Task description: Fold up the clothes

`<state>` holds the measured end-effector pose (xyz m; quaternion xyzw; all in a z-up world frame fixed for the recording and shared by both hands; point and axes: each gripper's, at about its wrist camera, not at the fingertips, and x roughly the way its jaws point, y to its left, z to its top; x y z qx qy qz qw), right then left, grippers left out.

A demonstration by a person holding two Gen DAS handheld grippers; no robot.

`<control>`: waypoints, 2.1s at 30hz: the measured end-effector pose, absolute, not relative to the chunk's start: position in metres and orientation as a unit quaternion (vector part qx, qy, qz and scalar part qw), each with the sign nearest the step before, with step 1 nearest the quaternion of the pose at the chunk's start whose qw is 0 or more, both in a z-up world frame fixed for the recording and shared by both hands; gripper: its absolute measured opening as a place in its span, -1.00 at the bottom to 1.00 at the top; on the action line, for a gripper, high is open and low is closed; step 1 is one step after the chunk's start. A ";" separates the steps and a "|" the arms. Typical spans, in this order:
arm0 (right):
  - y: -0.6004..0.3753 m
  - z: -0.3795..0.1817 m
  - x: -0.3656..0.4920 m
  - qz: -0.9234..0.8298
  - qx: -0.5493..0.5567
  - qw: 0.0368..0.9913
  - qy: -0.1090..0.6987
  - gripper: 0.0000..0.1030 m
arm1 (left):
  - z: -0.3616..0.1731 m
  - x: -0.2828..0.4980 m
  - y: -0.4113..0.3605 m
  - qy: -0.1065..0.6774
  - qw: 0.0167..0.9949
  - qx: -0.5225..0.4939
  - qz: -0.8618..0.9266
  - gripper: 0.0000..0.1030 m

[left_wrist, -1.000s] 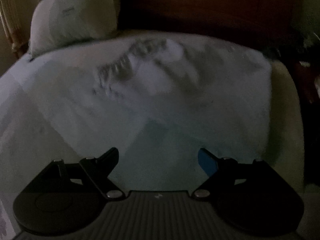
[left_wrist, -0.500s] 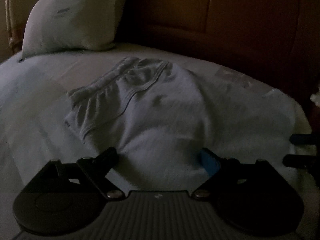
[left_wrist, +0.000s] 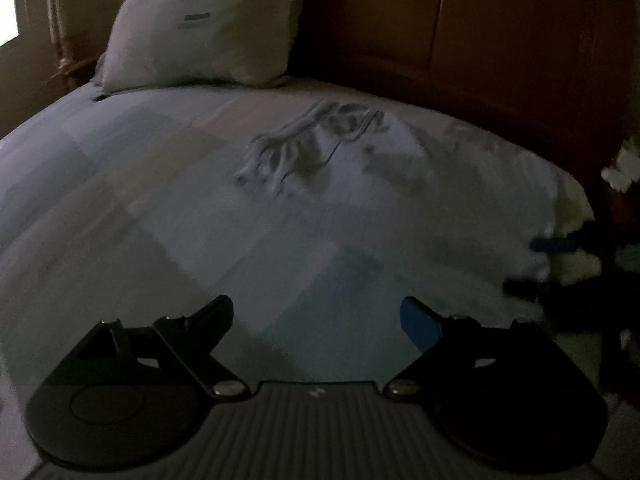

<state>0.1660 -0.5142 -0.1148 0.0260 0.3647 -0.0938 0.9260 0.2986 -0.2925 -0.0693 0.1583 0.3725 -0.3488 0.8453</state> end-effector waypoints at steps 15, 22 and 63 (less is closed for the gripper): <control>-0.484 -0.071 0.265 -0.152 -0.036 0.942 0.296 0.43 | -0.092 0.302 -0.170 0.365 0.854 0.103 -0.356 0.77; -0.530 -0.115 0.353 -0.136 0.006 0.915 0.380 0.52 | -0.085 0.326 -0.152 0.421 0.828 0.095 -0.359 0.77; -0.609 -0.076 0.349 -0.028 0.062 0.859 0.507 0.91 | 0.001 0.395 -0.334 0.618 0.735 0.031 -0.277 0.77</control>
